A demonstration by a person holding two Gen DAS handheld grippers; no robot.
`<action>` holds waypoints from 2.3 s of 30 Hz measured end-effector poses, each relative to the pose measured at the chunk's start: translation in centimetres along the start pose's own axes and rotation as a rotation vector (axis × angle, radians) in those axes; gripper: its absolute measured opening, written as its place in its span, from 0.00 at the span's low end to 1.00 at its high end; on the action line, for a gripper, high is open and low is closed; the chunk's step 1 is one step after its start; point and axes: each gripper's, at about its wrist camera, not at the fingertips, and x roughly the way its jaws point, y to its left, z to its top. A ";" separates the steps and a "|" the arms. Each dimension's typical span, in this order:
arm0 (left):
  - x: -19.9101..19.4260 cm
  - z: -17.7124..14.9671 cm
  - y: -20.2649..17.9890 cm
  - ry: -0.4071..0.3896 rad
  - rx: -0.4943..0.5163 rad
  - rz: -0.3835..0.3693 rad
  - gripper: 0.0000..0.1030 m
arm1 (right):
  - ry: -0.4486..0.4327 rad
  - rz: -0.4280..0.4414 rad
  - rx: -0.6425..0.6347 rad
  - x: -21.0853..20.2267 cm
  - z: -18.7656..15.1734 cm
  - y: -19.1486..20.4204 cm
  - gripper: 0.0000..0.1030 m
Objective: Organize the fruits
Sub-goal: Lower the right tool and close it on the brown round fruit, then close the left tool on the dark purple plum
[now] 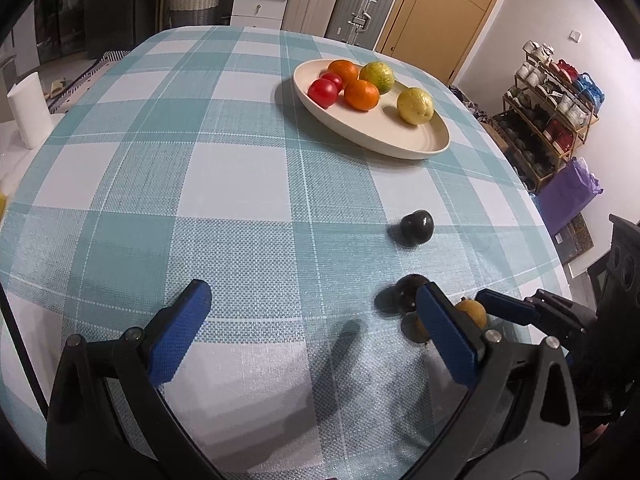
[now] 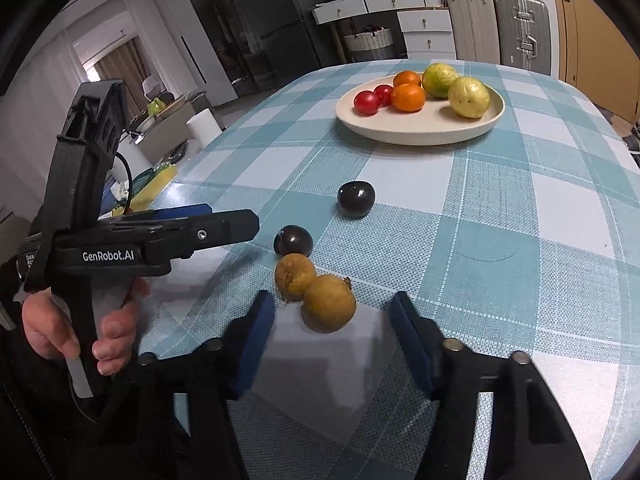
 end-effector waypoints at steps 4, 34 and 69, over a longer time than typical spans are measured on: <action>0.2 0.1 0.0 0.008 -0.005 -0.024 0.99 | 0.004 0.004 0.006 0.1 0.1 -0.3 0.27; 2.4 1.5 -3.1 0.146 0.035 -0.131 0.66 | -0.084 0.030 0.083 -2.3 0.1 -2.7 0.27; 2.7 2.3 -3.1 0.195 0.019 -0.218 0.21 | -0.119 0.058 0.108 -2.8 0.4 -3.3 0.27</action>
